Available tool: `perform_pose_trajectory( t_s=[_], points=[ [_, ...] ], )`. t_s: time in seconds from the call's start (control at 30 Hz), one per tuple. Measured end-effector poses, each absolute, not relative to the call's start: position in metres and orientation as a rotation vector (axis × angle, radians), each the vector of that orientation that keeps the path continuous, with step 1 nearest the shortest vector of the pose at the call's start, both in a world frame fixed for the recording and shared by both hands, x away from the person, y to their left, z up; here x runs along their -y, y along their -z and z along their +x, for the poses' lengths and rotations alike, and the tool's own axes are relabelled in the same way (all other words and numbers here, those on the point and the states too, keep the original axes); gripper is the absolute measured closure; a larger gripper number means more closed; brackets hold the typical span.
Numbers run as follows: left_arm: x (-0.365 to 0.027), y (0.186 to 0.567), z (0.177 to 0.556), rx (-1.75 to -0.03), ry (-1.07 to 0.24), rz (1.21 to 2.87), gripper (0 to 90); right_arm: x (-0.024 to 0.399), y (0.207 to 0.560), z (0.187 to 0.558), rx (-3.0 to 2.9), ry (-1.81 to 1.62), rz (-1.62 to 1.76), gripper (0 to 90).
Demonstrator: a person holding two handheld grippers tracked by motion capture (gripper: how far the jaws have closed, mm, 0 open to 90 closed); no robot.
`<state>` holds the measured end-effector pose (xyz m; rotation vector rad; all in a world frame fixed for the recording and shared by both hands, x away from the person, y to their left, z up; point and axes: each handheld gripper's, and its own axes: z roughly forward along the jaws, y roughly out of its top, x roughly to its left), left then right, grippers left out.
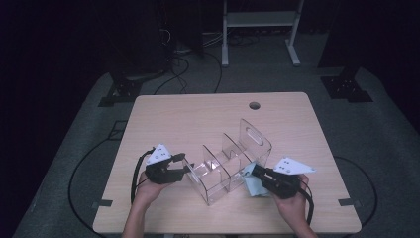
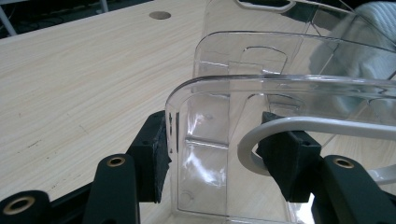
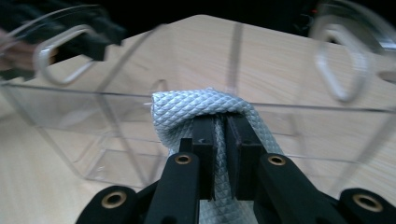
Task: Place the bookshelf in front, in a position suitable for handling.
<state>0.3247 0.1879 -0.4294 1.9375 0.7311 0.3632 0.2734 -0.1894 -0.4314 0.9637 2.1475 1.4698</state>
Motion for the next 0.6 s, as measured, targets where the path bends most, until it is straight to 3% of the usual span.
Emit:
perform_pose_trajectory(
  t_s=[0.6],
  points=[
    [-0.187, 0.429, 0.324, -0.728, -0.358, 1.939, 44.7, 0.192, 0.431, 0.275, -2.137, -1.456, 0.982, 82.3]
  ],
)
